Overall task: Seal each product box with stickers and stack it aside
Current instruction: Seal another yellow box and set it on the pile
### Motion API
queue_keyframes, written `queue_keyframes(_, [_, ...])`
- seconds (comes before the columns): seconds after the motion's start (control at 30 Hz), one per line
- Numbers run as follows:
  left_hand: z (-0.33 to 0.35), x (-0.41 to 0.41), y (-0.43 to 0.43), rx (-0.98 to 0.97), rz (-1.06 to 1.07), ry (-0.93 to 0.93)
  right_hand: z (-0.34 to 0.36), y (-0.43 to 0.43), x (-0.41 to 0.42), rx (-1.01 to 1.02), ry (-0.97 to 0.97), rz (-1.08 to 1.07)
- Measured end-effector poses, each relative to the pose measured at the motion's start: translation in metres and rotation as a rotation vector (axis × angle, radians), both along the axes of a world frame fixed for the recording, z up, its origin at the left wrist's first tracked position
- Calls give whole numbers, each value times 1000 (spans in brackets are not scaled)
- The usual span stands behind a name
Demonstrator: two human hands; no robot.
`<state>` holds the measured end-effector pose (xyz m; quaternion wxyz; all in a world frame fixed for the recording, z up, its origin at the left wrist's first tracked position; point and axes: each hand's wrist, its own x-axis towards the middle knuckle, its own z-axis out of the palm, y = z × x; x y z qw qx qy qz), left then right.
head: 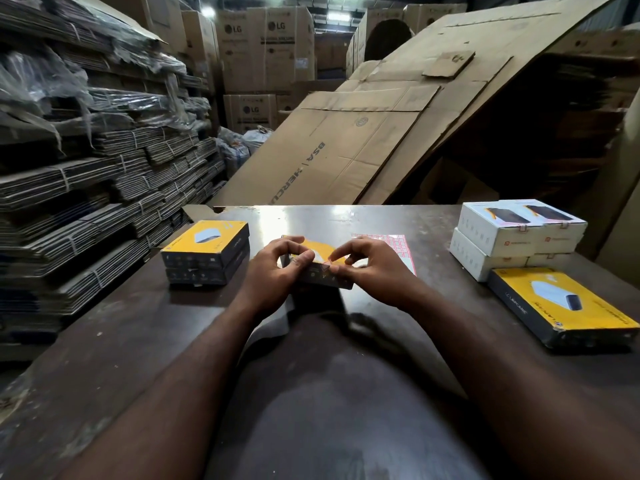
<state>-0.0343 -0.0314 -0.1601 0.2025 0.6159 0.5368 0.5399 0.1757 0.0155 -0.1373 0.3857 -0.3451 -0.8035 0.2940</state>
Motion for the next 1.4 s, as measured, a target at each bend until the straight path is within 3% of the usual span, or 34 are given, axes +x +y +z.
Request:
queue_keyframes(0.37, [4,1,-2,9,32,-55,-2,-4,-8,79,105,-52])
queue_keyframes(0.73, [5,1,-2,20,55,-59,11,-19,-10,305,-49,-163])
queue_keyframes(0.9, [5,1,-4,9,58,-55,13,-21,-10,284,-92,-171])
queue_keyframes(1.07, [4,-2,-3,-14,78,-115,24,-22,-9,155,32,-130])
queue_keyframes(1.27, [7,2,-6,20,57,18,24,-23,-6,234,-266,-60])
queue_keyframes(1.4, [8,2,-6,31,48,25,28,-25,-6,242,-289,-29])
